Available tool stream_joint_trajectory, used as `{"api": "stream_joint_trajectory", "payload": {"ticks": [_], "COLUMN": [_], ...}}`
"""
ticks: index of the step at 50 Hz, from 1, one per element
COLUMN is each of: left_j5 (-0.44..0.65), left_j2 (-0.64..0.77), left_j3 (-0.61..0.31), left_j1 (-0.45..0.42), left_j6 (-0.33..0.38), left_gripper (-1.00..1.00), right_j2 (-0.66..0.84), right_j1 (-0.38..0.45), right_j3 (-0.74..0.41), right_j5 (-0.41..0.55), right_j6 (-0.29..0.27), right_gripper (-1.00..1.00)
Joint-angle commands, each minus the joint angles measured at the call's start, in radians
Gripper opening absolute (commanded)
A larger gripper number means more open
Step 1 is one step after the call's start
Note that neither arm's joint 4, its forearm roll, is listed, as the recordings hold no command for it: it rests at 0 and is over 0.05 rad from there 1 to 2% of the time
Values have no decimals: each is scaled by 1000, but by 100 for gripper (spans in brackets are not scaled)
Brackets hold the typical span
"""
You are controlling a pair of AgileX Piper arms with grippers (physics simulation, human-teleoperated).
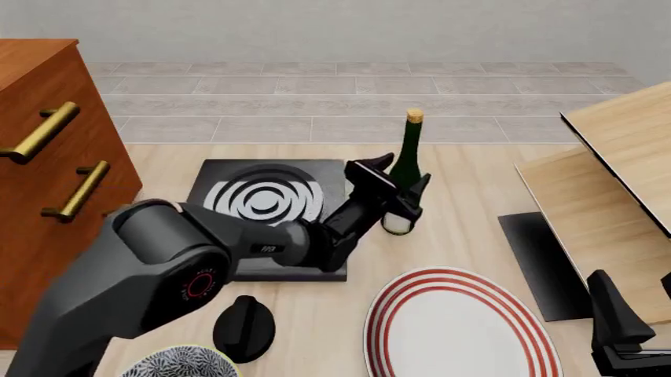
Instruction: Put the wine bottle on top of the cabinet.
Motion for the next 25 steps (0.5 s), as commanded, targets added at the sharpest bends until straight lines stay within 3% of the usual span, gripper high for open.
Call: {"api": "stream_joint_trajectory", "payload": {"ticks": [1, 5, 6, 25], "left_j5": [27, 38, 30, -4], "left_j2": [36, 45, 41, -21], "left_j3": [-66, -84, -77, 5], "left_j1": [15, 21, 18, -1], "left_j6": [-2, -3, -2, -8], "left_gripper": [100, 100, -100, -100], "right_j2": [0, 0, 0, 0], "right_j1": [0, 0, 0, 0], "right_j3": [0, 0, 0, 0], "right_j5": [0, 0, 0, 0], "right_j6": [0, 0, 0, 0], "right_gripper": [100, 100, 100, 100]}}
